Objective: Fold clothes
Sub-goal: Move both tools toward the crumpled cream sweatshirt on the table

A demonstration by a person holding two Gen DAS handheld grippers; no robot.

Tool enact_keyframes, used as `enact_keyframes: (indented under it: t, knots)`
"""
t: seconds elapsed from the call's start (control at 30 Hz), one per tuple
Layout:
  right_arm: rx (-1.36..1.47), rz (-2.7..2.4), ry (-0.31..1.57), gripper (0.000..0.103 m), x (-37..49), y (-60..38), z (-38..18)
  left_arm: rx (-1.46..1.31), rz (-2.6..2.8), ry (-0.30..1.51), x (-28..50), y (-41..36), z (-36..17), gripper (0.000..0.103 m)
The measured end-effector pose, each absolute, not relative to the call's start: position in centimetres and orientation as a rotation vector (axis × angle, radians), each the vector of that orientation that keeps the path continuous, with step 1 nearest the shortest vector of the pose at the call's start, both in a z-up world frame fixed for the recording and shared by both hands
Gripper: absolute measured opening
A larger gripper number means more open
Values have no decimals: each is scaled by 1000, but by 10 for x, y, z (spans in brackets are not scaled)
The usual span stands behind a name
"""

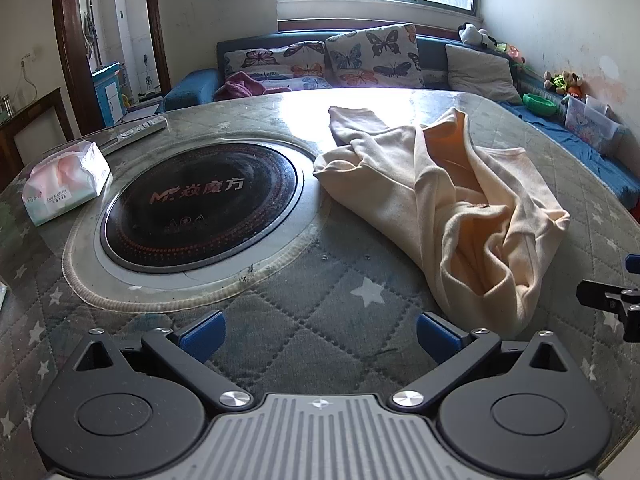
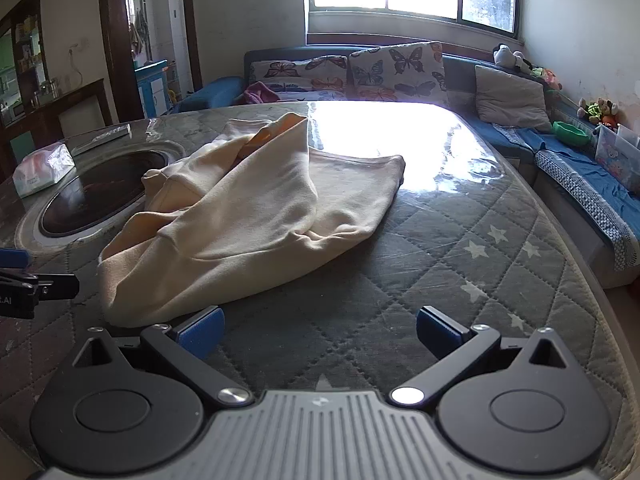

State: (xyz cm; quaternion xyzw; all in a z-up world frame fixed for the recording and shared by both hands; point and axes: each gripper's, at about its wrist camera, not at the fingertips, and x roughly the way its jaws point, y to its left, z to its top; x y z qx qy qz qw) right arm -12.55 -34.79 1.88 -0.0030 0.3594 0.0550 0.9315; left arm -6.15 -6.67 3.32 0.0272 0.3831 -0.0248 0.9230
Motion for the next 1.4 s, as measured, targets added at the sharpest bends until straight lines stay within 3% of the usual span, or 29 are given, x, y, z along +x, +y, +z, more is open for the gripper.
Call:
enact_keyframes:
  t: [1.4]
  knots:
    - [-40,162,708,103,-110,-341,30,105,-71,768,-49,-75,49,103]
